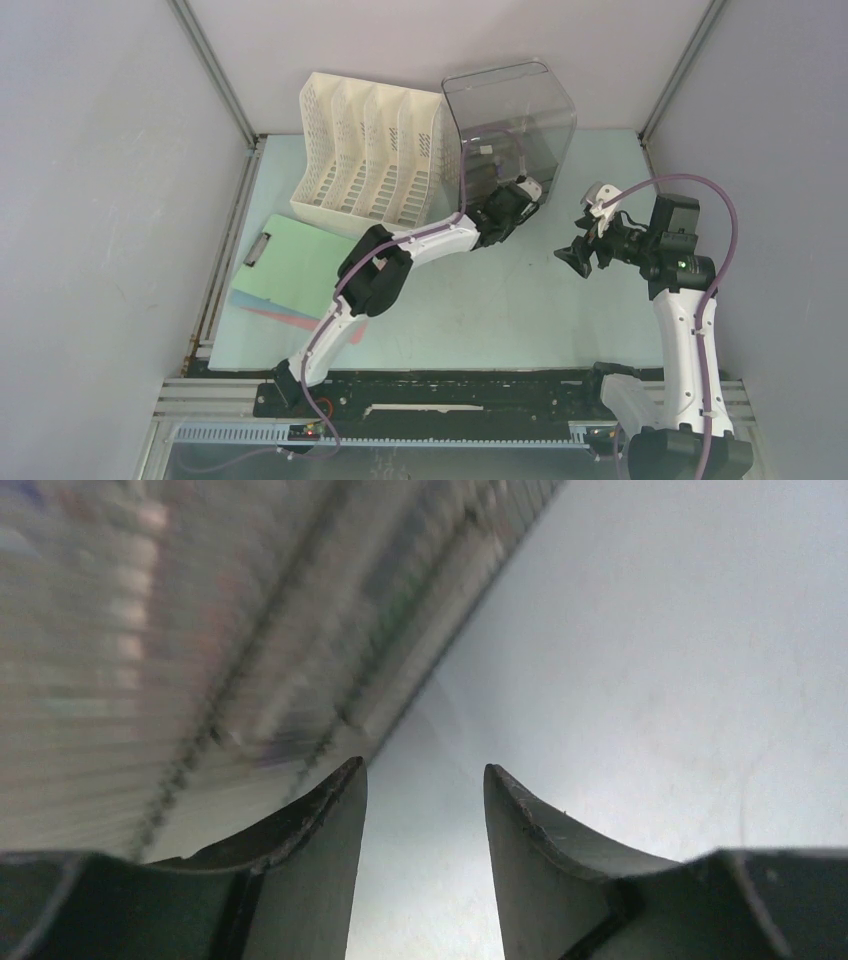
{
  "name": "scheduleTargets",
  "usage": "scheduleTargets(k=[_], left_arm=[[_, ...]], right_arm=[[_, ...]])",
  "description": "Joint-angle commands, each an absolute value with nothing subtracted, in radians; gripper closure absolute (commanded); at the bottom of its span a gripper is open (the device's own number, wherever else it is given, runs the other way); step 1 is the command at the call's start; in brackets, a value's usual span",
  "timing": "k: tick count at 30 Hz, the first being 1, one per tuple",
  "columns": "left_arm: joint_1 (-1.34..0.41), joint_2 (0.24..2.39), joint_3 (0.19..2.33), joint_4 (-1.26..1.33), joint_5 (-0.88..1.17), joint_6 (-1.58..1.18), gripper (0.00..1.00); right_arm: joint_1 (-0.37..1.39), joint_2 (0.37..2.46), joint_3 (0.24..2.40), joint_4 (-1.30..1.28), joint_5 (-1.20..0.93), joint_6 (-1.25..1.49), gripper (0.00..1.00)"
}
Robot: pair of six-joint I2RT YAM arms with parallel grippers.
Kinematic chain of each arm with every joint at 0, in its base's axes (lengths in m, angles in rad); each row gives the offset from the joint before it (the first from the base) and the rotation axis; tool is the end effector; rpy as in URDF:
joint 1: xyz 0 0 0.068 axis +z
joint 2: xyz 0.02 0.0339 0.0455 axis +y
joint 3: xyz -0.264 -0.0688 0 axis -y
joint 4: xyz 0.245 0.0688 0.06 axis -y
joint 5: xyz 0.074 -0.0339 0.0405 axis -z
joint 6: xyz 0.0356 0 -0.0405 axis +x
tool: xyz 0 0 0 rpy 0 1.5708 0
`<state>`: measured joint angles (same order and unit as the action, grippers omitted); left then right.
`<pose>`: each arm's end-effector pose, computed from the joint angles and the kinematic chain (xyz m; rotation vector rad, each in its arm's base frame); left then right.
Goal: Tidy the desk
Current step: Close the drawer in the storage box.
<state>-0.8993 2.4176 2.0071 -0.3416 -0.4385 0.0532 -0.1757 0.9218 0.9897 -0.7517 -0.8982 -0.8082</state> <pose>0.3503 -0.4164 0.1730 0.8300 2.0787 0.0559 0.1775 -0.0032 0.3396 -1.0286 1.7108 0.3900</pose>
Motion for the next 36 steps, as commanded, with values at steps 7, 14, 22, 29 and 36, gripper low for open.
scheduleTargets(k=[7,14,22,29,36], left_arm=[[-0.97,2.022,1.602,-0.044,-0.255,0.162,0.29],[-0.997,1.798,1.38,0.08,-0.256,0.109,0.27],[-0.999,1.44,1.012,0.2,-0.405,0.005,0.18],[-0.983,1.171,0.799,0.15,-0.51,-0.114,0.01],[-0.812,0.902,0.617,0.052,-0.387,-0.328,0.0]], right_arm=[[-0.184,0.908,0.991,-0.767,-0.925,-0.831,0.19],[-0.203,0.898,0.991,-0.784,-0.968,-0.842,0.19],[-0.208,0.855,0.991,-0.82,-1.095,-0.862,0.15],[-0.122,0.856,0.991,-0.795,-1.115,-0.762,0.0],[0.099,0.922,0.992,-0.733,-0.999,-0.685,0.0]])
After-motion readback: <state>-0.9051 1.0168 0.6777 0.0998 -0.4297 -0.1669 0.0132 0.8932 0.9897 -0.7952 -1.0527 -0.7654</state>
